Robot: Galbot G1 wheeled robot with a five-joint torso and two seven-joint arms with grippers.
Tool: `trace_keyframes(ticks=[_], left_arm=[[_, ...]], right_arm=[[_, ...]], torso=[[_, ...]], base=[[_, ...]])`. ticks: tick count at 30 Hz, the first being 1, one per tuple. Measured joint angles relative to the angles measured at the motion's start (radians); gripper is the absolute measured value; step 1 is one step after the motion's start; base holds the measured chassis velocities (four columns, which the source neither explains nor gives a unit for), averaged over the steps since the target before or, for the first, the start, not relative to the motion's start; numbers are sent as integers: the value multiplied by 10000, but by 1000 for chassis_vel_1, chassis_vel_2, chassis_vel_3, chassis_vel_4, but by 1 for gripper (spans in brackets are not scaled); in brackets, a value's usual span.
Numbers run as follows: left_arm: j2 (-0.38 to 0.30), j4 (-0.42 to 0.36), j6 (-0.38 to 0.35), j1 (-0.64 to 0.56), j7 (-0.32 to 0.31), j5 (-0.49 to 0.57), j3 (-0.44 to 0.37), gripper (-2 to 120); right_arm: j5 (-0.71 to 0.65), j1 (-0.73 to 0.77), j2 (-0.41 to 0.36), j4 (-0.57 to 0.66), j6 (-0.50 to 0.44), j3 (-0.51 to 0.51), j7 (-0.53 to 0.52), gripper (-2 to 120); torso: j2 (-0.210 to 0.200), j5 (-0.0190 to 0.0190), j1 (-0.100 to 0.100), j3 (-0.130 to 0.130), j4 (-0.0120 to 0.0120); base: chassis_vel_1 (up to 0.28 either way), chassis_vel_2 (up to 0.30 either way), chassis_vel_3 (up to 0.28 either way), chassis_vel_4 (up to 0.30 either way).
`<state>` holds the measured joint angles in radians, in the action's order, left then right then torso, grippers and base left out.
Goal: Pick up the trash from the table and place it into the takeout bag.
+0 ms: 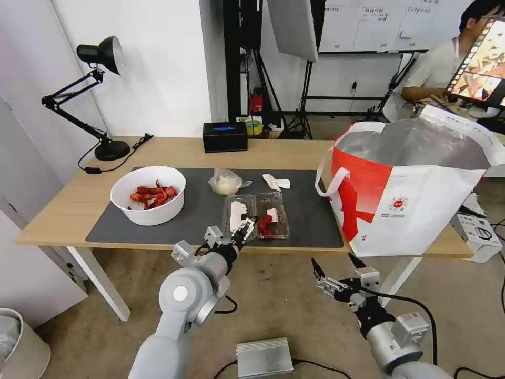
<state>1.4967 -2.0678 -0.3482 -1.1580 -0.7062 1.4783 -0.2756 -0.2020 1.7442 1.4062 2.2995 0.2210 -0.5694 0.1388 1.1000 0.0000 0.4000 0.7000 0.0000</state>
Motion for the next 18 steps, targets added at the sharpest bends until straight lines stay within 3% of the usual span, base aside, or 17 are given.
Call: trace_keyframes(ticks=[18], left_arm=[[-1, -256, 172, -76, 354, -59, -28, 100]], right_arm=[[9, -127, 18, -139, -12, 22, 6, 100]], torso=[[0, 0, 1, 0, 0]], base=[[0, 0, 0, 0]])
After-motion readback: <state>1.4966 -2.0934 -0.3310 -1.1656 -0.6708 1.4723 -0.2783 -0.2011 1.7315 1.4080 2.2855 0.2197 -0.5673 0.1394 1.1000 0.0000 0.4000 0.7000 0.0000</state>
